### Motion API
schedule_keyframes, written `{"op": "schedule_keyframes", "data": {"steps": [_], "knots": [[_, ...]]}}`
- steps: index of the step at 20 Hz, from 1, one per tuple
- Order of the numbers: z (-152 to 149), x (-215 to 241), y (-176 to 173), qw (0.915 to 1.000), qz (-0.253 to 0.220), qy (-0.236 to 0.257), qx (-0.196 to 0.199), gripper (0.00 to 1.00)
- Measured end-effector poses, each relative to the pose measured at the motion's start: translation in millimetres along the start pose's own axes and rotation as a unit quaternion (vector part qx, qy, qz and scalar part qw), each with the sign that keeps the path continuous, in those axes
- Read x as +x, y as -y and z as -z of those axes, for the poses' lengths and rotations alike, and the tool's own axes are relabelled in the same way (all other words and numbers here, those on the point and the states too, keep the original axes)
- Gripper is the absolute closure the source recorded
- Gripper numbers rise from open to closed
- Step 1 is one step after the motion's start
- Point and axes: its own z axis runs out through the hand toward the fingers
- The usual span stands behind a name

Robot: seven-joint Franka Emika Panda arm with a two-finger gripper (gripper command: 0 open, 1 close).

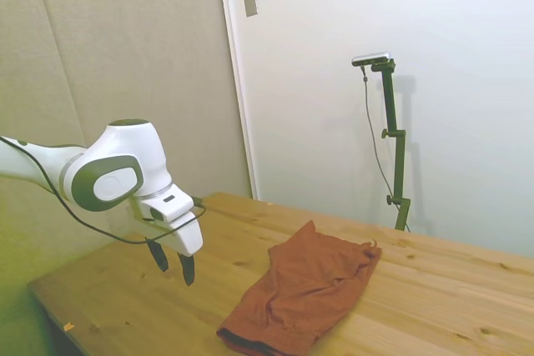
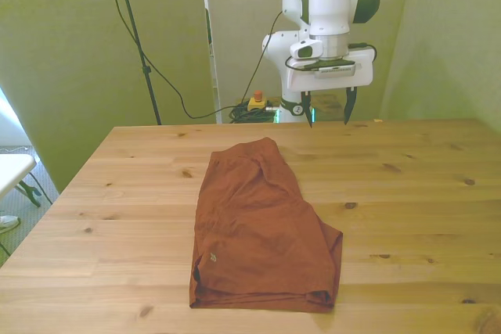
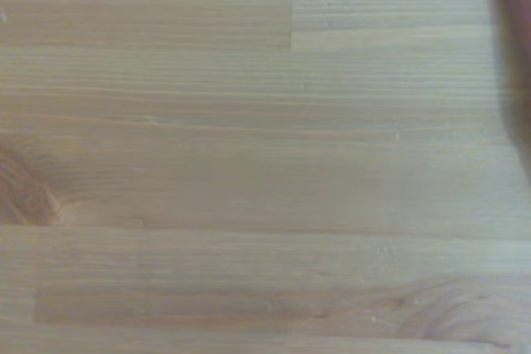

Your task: Unfold the shorts

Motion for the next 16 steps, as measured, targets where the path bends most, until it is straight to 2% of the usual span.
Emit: {"op": "schedule_keyframes", "data": {"steps": [4, 8, 12, 16], "knots": [[-4, 12, -7, 0.9999, -0.015, -0.003, -0.003, 0.00], [14, 65, -42, 0.9981, -0.058, -0.009, 0.016, 0.00], [27, 134, -112, 0.9945, -0.102, 0.001, 0.021, 0.00], [0, 205, -203, 0.9878, -0.148, 0.044, 0.016, 0.00]]}}
